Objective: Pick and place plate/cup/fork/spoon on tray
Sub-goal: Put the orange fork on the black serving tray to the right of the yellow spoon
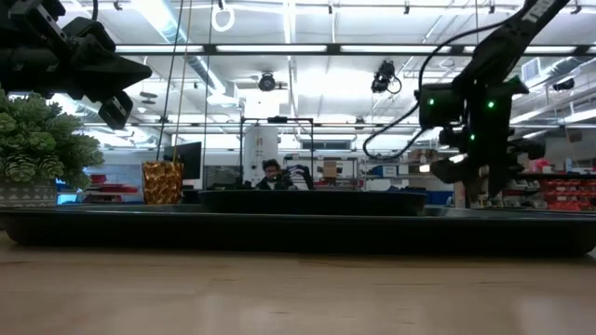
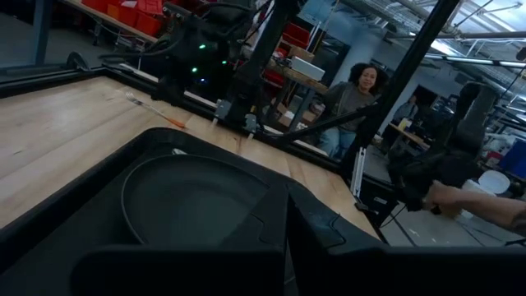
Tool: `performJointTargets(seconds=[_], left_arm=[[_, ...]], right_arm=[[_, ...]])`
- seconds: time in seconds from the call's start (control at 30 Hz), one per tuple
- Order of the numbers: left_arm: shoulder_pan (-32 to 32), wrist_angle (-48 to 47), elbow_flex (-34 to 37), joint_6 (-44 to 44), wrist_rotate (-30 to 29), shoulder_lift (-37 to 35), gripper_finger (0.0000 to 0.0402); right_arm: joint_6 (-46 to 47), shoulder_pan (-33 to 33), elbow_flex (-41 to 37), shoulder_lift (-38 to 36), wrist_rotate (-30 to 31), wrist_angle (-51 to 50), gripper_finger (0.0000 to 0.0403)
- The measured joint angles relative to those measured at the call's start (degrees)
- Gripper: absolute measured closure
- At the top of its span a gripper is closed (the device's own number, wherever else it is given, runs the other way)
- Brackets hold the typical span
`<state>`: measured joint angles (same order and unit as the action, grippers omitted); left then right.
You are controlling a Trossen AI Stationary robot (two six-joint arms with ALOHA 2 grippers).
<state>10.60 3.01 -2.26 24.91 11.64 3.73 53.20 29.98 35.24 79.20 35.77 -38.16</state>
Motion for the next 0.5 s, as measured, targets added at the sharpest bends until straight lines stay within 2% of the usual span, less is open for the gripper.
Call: performJointTargets(seconds=[0.27, 0.5], left_arm=[[-0.01, -0.01, 0.00, 0.00, 0.02, 0.01, 0.0390], [0.02, 0.00, 0.00, 0.00, 0.02, -0.01, 0.0390]], right_arm=[[-1.49, 8.39, 0.31, 7.56, -8.28, 3.53, 0.0249], [-3.90, 9.27, 0.08, 5.71, -10.29, 4.90, 0.0272]])
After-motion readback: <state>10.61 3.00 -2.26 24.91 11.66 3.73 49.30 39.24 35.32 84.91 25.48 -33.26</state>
